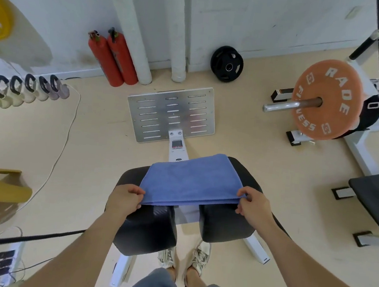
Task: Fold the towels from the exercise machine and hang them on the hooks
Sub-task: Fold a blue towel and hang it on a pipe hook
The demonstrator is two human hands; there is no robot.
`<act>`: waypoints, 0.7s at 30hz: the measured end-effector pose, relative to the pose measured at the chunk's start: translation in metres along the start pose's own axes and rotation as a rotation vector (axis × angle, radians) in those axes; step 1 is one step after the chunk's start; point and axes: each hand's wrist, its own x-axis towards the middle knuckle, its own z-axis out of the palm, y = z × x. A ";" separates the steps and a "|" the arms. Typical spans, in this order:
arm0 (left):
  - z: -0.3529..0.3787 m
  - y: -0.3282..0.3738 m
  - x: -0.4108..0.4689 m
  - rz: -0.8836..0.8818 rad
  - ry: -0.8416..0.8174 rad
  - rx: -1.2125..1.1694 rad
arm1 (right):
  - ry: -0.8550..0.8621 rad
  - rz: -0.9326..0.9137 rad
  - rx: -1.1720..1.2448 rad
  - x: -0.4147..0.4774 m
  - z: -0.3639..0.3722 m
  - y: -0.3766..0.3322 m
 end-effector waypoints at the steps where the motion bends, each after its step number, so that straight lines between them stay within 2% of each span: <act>1: 0.001 -0.001 -0.002 -0.003 0.008 -0.033 | 0.005 0.028 0.035 -0.001 0.000 0.000; 7: -0.006 -0.018 -0.021 -0.050 0.034 -0.336 | 0.035 0.192 0.155 -0.015 0.005 0.003; 15: -0.026 -0.065 -0.056 -0.051 0.000 -0.536 | 0.099 0.316 0.242 -0.055 0.023 0.006; 21: -0.044 -0.074 -0.066 -0.076 -0.041 -0.706 | -0.024 0.516 0.392 -0.093 0.026 -0.002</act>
